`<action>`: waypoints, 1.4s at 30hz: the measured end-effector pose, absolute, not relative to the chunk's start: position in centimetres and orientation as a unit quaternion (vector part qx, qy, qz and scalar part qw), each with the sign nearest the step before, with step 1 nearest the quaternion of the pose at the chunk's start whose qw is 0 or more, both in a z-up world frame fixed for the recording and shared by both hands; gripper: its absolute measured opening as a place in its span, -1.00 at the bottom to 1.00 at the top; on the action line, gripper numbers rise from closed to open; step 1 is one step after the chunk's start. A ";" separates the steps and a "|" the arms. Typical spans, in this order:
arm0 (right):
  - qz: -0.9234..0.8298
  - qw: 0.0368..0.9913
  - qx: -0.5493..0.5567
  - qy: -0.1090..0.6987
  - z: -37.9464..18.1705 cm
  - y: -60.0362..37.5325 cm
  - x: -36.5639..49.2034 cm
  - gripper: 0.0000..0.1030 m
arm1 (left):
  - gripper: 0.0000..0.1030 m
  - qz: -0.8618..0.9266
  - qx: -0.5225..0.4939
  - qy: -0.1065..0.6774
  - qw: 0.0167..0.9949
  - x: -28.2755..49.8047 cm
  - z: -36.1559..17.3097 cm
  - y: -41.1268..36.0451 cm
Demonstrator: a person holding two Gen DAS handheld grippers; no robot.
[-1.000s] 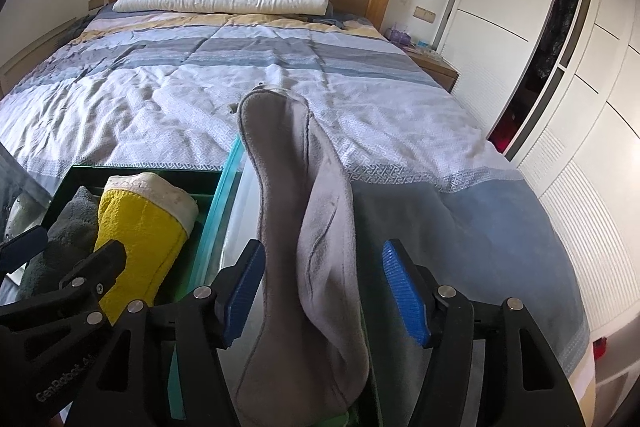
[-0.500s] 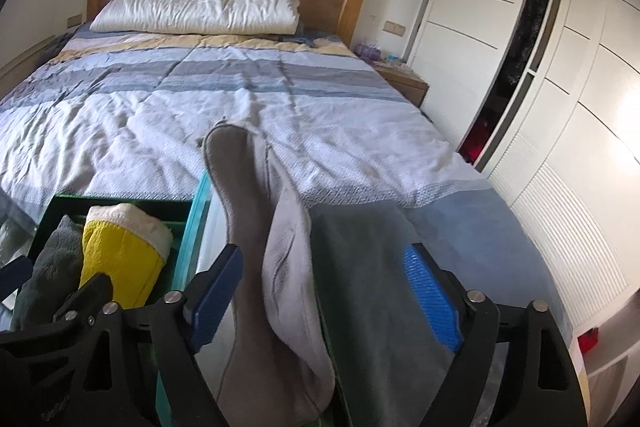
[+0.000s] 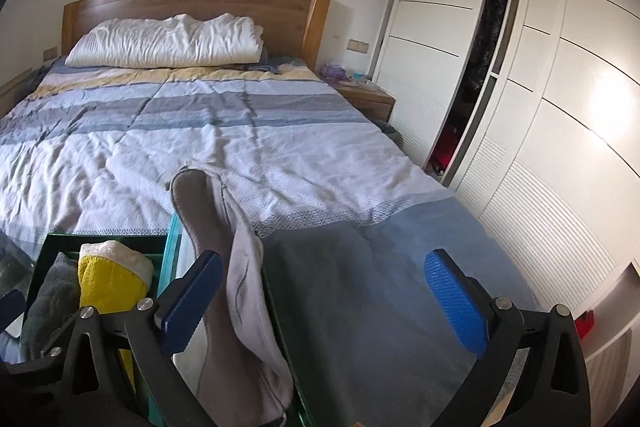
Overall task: Organize soft objects
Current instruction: 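Withdraw both tools from the tray toward the tissue pack and white cloth, then close left tool on the Face tissue pack while right tool approaches the white cloth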
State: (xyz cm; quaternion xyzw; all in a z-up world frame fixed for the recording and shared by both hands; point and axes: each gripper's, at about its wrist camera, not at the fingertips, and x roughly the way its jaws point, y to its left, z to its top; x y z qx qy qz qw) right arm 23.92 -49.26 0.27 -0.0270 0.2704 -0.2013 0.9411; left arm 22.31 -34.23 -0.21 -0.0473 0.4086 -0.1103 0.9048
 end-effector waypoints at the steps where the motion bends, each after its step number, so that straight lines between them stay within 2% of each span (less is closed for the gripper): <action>1: -0.202 0.941 -0.026 0.269 0.4 -49.3 23.5 0.99 | 0.88 -0.112 -0.049 0.407 0.905 22.1 0.0 -34.1; 15: -0.173 0.949 0.012 0.262 3.7 -46.8 12.0 0.99 | 0.88 -0.155 -0.046 0.385 0.909 14.4 4.9 -28.5; 22: -0.113 0.953 0.048 0.276 4.6 -42.0 4.7 0.99 | 0.88 -0.141 -0.032 0.383 0.912 10.7 6.7 -20.6; 28: -0.043 0.954 0.044 0.292 4.3 -33.5 1.1 0.99 | 0.88 -0.086 -0.014 0.377 0.922 8.8 7.0 -9.1; 36: 0.076 0.928 0.045 0.361 2.0 -19.3 3.4 0.99 | 0.88 -0.004 0.015 0.417 0.909 10.9 3.5 7.5; 42: 0.085 0.897 0.060 0.429 -1.3 -11.4 8.5 0.99 | 0.88 -0.047 0.001 0.467 0.883 15.4 -0.7 12.7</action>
